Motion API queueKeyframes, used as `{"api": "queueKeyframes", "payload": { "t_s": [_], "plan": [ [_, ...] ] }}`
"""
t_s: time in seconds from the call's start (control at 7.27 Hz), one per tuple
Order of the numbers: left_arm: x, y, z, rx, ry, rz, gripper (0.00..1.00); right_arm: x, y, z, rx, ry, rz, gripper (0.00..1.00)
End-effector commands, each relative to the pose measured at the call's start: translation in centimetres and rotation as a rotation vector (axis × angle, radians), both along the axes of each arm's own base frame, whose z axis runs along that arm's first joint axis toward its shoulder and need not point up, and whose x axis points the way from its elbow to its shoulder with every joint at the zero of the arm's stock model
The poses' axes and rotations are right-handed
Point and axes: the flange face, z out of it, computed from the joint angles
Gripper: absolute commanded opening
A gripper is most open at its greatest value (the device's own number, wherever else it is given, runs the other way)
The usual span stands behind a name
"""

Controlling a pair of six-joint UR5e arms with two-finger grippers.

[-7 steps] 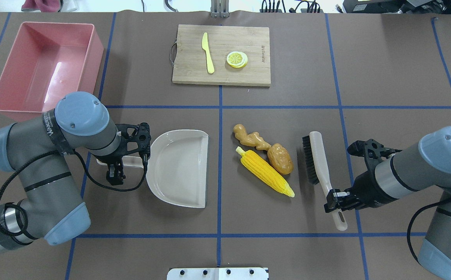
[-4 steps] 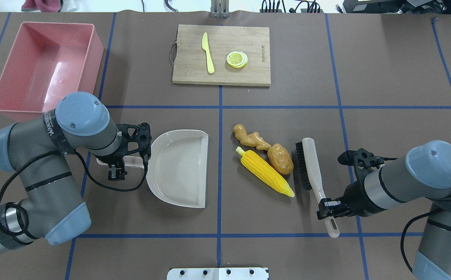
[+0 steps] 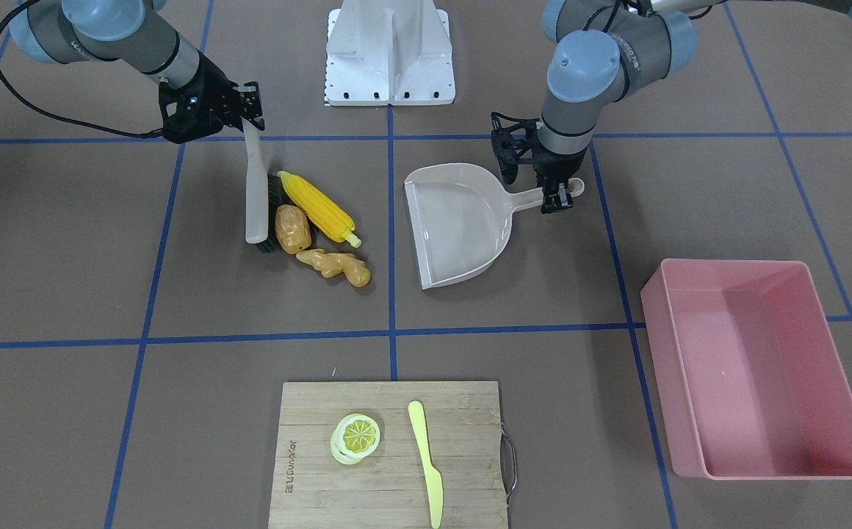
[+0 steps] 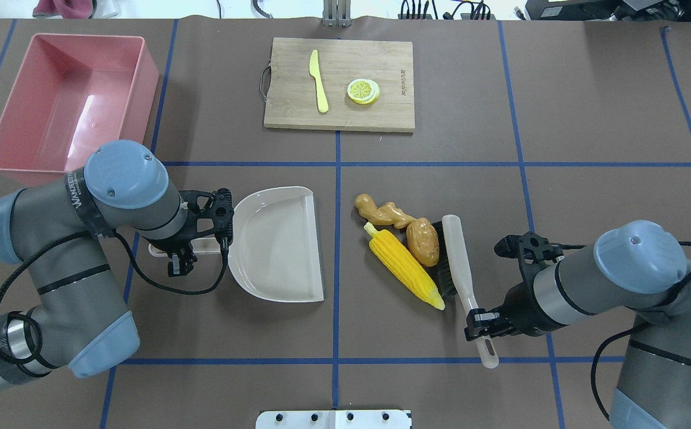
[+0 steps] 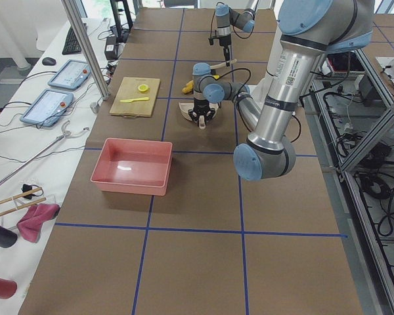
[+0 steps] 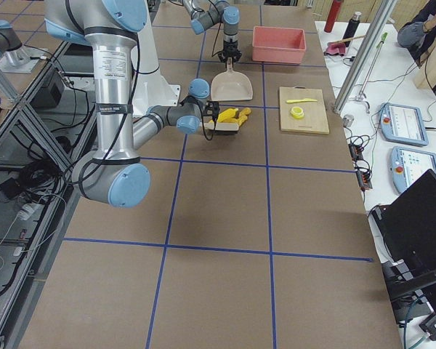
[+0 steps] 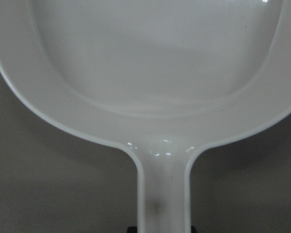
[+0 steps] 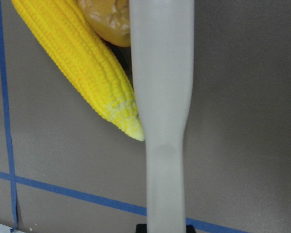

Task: Sweep and dump trash into bin
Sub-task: 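Sweep the potato and corn toward the dustpan with the right gripper's brush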

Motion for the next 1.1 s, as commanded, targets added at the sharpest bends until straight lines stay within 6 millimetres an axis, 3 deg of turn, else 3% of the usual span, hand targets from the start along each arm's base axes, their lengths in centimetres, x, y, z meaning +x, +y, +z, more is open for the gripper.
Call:
{"api": "queueKeyframes", "payload": {
  "t_s": [0.0, 0.28, 0.55, 0.96],
  "plan": [
    [0.9, -0.1, -1.9, -0.004, -0.011, 0.005, 0.00, -3.1, -0.7, -1.2, 0.002, -0.011, 0.001, 0.00],
    [2.8, -1.2, -3.2, -0.019, -0.040, 0.008, 0.00, -5.6, -0.6, -3.1, -0.029, -0.028, 0.013, 0.00],
    [4.8, -2.4, -3.9, -0.026, -0.052, 0.010, 0.00, -7.3, 0.7, -4.7, -0.048, -0.034, 0.020, 0.00],
    [4.9, -2.4, -4.0, -0.027, -0.050, 0.011, 0.00, -10.5, 1.2, -10.2, -0.057, -0.008, 0.032, 0.00]
  ]
}}
